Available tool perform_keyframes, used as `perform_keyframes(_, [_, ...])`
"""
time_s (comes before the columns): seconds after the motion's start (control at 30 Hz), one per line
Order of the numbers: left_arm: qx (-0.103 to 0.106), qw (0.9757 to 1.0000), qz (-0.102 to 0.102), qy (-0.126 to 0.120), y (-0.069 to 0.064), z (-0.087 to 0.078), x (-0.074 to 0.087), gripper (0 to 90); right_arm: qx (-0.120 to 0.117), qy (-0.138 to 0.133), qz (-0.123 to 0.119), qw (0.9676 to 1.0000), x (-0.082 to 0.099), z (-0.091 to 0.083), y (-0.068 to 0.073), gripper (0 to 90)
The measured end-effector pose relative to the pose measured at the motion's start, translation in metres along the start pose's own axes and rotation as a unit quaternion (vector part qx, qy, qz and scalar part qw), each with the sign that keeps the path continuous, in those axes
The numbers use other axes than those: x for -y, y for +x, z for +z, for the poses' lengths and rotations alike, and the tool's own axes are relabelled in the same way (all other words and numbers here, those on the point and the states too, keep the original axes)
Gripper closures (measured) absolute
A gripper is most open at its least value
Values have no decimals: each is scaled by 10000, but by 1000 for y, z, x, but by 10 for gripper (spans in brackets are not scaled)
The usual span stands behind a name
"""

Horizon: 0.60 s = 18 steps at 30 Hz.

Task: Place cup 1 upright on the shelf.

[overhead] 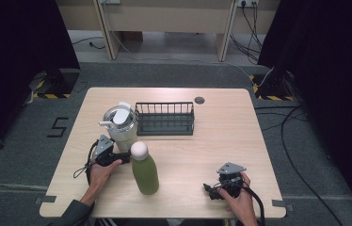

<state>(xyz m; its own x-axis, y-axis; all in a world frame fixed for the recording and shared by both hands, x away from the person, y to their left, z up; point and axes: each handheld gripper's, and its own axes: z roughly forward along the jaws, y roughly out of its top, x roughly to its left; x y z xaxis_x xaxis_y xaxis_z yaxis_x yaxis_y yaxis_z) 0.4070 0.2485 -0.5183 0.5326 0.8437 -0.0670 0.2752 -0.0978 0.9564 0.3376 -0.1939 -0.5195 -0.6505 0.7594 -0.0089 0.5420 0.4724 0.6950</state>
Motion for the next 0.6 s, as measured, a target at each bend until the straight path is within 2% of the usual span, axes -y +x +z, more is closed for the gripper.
perform_keyframes(0.6, [-119,9999,45,-111,-2,5,-1,104,-11,-3,2,10000,0,0,0,3])
